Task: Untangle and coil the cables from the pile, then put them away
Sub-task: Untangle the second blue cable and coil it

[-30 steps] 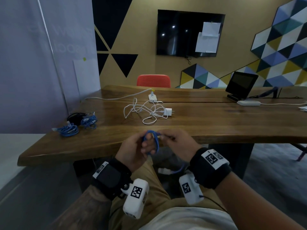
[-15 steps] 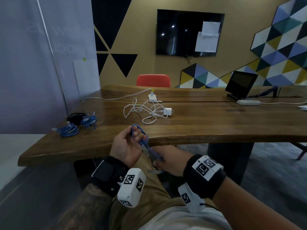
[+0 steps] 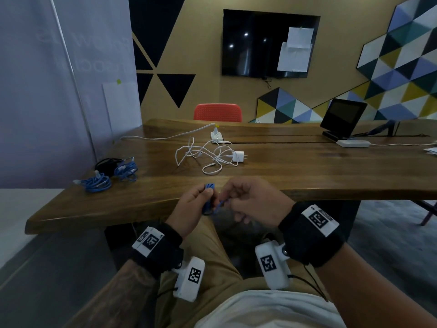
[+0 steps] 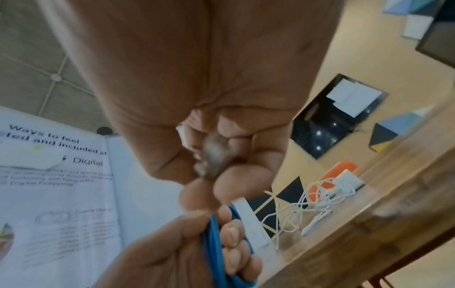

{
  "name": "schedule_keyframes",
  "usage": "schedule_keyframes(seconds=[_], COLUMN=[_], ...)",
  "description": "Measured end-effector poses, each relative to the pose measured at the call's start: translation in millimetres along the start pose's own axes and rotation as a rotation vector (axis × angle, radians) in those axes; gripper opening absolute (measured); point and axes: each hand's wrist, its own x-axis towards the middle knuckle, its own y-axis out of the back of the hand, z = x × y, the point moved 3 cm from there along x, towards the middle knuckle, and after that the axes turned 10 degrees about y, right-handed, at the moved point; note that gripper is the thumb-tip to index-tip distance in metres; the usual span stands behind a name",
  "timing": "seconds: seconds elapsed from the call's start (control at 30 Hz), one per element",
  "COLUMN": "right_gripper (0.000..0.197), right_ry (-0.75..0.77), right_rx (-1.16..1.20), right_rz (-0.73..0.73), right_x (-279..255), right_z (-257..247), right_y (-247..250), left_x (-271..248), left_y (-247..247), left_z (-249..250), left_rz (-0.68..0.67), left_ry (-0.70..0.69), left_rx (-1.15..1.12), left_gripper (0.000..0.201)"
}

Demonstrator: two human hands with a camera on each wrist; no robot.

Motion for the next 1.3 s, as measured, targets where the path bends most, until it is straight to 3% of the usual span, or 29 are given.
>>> schedule_keyframes(seconds=[0.27, 0.37, 0.6, 0.67, 0.73, 0.83, 0.9, 1.1, 1.3], right_gripper=[0.011, 0.008, 0.028, 0.038, 0.043, 0.033, 0.044, 0.040, 0.035], right_ry=[0.266, 0.346, 0.378, 0.304, 0.144, 0.078, 0.084, -0.005, 0.071], right_rx=[-0.320, -0.438, -0.641, -0.475, -0.051, 0.357, 0.378, 0.383, 0.229], right_rz=[0.135, 0.210, 0.421, 0.335, 0.201, 0.093, 0.088, 0.189, 0.324], right_x=[1.5, 3.8, 8.6, 10.9, 10.1, 3.2, 2.9, 8.9, 11.1], right_z=[-12.1, -8.5, 15.2, 18.3, 18.4, 12.5, 13.5, 22.2, 27.1], right_y=[5.3, 7.7, -4.6, -11.7, -20.2, -32.2, -33.0, -28.6, -17.3], left_x=[-6.1, -10.8, -19.2, -20.5, -19.4, -16.6, -17.1, -18.2, -18.1], left_y=[-3.0, -11.1, -21.9, -21.9, -19.7, -13.0, -9.9, -6.1, -1.3], left_z=[5.4, 9.5, 19.1, 22.7, 26.8, 27.9, 26.5, 26.7, 36.9], left_rz=[-0.087, -0.170, -0.295, -0.302, -0.281, -0.221, -0.233, -0.235, -0.080], left_ry=[0.012, 0.078, 0.240, 0.223, 0.193, 0.188, 0.188, 0.109, -0.017], left_rx=[0.048, 0.015, -0.482, -0.567, -0.625, -0.656, -0.621, -0.316, -0.069], left_gripper=[0.033, 0.040, 0.040, 0.038, 0.040, 0.043, 0.043, 0.033, 0.033])
